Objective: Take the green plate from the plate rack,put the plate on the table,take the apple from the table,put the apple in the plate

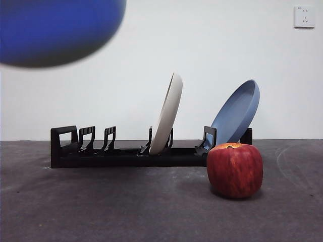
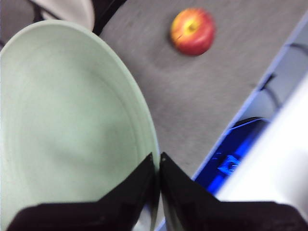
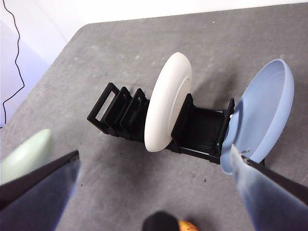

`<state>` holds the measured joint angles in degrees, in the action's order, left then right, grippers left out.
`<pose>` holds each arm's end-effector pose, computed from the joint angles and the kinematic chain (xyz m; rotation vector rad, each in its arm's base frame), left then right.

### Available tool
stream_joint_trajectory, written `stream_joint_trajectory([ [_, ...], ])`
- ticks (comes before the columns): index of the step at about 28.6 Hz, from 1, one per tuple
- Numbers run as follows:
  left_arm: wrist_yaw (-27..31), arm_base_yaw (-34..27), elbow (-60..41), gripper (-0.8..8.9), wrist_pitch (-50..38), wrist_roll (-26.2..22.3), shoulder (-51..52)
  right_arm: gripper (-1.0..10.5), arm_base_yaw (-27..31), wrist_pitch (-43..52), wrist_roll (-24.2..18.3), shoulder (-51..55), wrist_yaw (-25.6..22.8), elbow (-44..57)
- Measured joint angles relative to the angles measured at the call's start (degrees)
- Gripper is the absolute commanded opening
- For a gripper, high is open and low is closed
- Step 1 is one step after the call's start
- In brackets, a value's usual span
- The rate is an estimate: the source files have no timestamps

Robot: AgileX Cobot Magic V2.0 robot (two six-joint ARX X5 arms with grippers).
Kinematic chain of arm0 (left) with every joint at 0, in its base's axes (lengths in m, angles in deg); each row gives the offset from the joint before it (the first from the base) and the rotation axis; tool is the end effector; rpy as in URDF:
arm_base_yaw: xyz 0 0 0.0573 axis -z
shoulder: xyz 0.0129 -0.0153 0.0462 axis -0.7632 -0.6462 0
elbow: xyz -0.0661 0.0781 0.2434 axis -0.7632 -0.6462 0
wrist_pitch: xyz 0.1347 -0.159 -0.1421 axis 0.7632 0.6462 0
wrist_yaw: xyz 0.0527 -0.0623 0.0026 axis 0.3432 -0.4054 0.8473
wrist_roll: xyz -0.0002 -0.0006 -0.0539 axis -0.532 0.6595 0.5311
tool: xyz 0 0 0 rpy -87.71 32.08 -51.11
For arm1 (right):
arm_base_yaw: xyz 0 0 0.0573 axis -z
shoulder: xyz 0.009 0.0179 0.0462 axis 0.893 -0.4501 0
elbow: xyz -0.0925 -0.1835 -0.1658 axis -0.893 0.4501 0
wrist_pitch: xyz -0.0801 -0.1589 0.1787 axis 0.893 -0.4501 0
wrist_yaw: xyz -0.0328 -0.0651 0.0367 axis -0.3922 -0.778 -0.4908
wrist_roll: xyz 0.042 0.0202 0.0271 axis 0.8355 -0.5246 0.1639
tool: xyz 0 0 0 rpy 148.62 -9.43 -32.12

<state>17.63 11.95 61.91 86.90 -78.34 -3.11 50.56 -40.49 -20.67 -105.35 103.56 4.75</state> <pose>0.1059 -0.1793 0.3739 0.5430 0.8797 -0.6437 0.2159 0.0609 0.4025 0.1897 0.5952 0.5914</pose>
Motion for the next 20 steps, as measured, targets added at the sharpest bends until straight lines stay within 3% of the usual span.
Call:
stream_joint_trajectory([
  [11, 1.0, -0.4, -25.9, -0.09, -29.3, 1.5, -5.5, 5.6, 0.0, 0.0, 0.0, 0.0, 0.0, 0.0],
  [20, 4.9, -1.9, -30.2, -0.09, -46.2, 1.4, -20.7, 5.6, 0.0, 0.0, 0.0, 0.0, 0.0, 0.0],
])
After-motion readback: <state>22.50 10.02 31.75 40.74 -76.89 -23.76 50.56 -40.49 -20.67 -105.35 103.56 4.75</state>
